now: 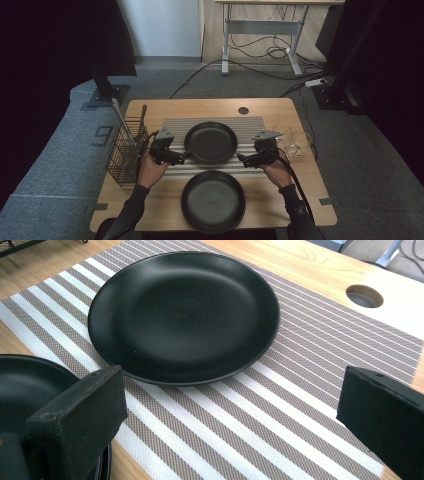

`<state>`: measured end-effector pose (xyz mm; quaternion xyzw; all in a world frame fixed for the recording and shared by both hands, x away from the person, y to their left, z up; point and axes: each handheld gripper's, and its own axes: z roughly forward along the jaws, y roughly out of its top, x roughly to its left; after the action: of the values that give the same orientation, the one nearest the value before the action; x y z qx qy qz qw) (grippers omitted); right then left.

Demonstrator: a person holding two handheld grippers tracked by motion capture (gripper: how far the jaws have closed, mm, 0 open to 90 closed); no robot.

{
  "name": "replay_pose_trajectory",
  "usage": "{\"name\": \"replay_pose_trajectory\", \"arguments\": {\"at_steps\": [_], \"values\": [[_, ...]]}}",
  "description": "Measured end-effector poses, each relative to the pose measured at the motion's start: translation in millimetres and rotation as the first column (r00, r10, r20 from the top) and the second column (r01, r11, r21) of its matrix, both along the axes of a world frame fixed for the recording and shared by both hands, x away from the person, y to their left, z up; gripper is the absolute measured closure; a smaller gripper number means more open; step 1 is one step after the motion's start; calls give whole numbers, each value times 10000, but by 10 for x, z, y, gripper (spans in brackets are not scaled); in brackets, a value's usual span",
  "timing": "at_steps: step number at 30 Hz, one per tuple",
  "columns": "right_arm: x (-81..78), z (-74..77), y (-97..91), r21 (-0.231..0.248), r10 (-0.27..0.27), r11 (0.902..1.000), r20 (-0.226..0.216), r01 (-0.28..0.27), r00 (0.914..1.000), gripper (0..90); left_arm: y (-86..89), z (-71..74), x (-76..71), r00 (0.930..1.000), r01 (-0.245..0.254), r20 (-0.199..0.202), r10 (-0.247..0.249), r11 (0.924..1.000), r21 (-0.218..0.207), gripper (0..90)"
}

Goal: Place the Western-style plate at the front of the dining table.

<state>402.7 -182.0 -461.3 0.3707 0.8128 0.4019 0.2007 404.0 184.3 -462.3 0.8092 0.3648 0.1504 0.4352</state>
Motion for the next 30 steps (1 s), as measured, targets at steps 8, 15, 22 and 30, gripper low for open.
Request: {"name": "replay_pose_trajectory", "arguments": {"at_steps": [8, 15, 22, 30], "values": [[-196, -10, -170, 282, -343, 9991, 412, 331, 9986, 0, 130, -105, -245, 9999, 77, 80, -76, 9997, -227, 0], [-351, -91, -298, 588, -556, 9969, 502, 526, 9972, 0, 226, -257, -432, 10000, -87, 24, 87, 9998, -172, 0], [-496, -265, -427, 473, -792, 9958, 182, 783, 9967, 0, 305, -445, -601, 9993, -353, -118, 352, 9993, -77, 0], [-608, -480, -517, 210, -977, 9950, -223, 981, 9950, 0, 330, -579, -744, 9989, -414, -214, 424, 9982, 430, 0]]}}
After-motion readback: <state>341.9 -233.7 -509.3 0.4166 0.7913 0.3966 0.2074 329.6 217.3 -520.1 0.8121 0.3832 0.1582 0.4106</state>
